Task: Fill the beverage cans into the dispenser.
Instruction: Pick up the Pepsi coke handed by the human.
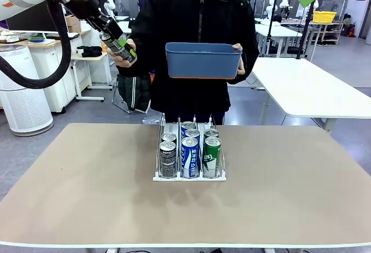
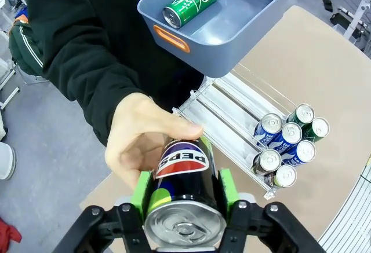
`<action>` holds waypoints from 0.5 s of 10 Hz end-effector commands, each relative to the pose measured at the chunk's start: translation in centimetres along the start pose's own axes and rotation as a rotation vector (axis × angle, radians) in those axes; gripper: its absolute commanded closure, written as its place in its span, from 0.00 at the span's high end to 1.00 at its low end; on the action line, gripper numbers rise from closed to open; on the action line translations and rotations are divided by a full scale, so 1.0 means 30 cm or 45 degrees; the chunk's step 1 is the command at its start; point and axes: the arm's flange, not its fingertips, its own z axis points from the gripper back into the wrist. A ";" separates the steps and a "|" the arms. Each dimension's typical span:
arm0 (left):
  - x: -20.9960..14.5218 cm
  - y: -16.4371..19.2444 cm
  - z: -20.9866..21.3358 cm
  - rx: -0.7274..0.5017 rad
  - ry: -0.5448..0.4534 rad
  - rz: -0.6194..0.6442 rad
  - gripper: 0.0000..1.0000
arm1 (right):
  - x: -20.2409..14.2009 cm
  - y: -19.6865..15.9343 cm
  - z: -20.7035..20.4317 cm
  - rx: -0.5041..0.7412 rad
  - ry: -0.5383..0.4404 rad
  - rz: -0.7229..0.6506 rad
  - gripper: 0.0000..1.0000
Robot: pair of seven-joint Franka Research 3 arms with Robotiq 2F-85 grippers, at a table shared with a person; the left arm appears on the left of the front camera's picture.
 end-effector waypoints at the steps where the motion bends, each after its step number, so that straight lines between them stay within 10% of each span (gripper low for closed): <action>1: -0.001 0.001 -0.001 0.001 0.001 -0.006 0.17 | 0.000 0.000 -0.003 0.011 -0.008 -0.002 1.00; 5: -0.001 0.001 -0.001 0.001 0.001 -0.006 0.17 | 0.000 0.000 -0.003 0.011 -0.008 -0.002 1.00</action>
